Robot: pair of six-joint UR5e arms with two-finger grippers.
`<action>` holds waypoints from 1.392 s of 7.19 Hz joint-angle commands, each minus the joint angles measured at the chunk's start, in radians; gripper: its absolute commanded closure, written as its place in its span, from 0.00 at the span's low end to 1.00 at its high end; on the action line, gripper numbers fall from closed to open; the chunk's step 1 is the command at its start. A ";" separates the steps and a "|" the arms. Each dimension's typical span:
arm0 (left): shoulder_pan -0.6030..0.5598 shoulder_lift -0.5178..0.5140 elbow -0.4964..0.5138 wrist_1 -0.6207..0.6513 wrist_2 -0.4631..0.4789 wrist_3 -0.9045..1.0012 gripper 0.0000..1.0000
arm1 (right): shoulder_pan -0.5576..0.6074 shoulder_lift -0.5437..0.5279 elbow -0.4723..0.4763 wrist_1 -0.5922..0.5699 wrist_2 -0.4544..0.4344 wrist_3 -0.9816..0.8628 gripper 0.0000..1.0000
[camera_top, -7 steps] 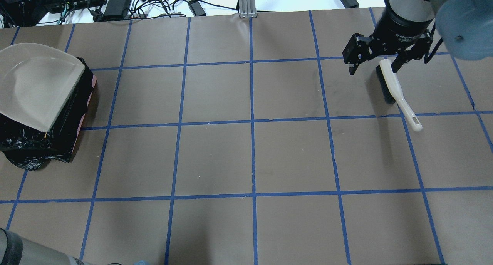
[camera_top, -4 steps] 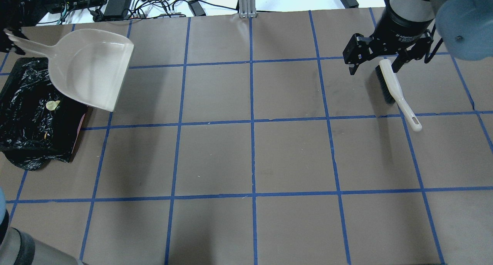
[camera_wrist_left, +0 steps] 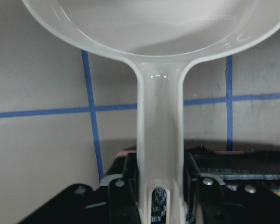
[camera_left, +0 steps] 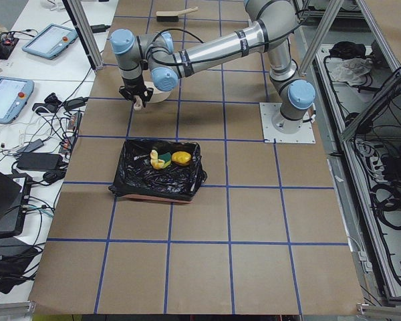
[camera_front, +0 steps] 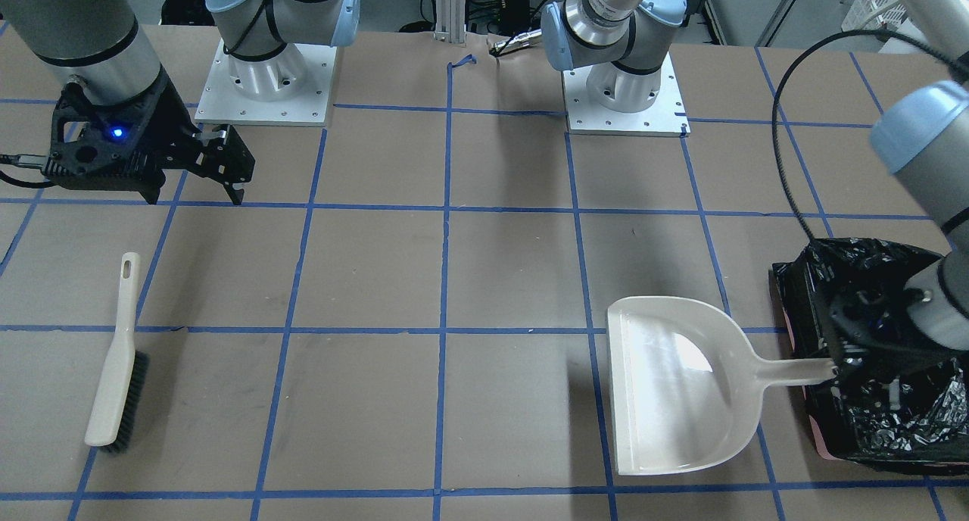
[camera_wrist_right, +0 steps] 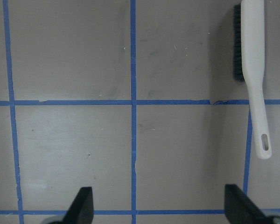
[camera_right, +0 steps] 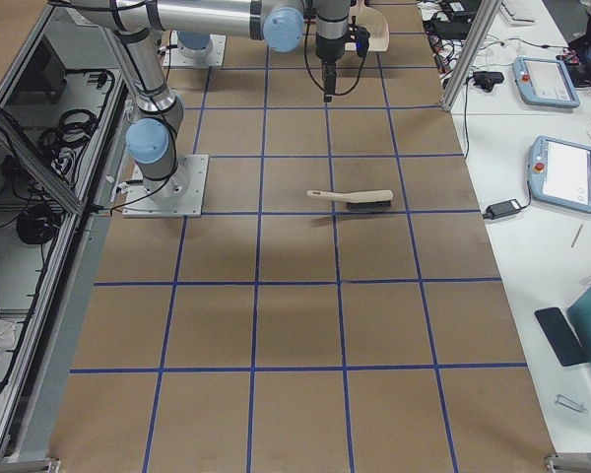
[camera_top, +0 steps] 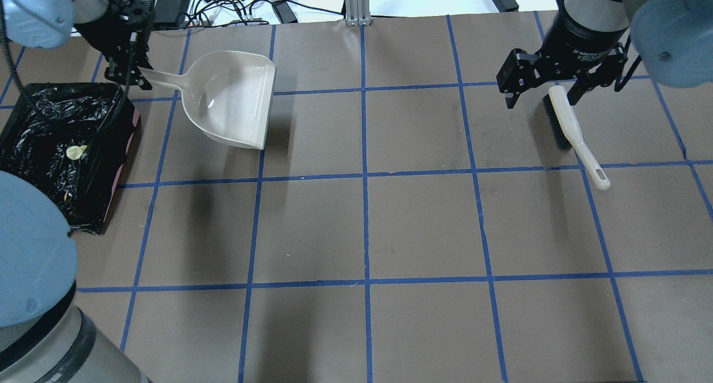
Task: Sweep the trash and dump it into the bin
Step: 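Lower the empty dustpan back onto the table with the left gripper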
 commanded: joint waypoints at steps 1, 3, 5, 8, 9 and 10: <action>-0.041 -0.057 -0.015 0.032 0.000 -0.068 1.00 | 0.000 0.000 0.001 0.000 0.000 0.000 0.00; -0.046 -0.066 -0.056 0.119 -0.001 -0.010 1.00 | 0.000 0.000 0.001 0.000 0.000 0.000 0.00; -0.052 -0.063 -0.072 0.121 -0.004 -0.010 1.00 | 0.000 0.000 0.002 0.000 0.000 -0.002 0.00; -0.052 -0.045 -0.112 0.126 -0.001 -0.008 1.00 | 0.000 0.000 0.002 0.000 0.000 -0.002 0.00; -0.050 -0.048 -0.112 0.131 0.000 -0.010 0.96 | 0.000 0.000 0.002 0.000 0.000 -0.002 0.00; -0.050 -0.049 -0.112 0.138 -0.001 -0.020 0.50 | 0.000 0.000 0.002 0.000 0.000 -0.002 0.00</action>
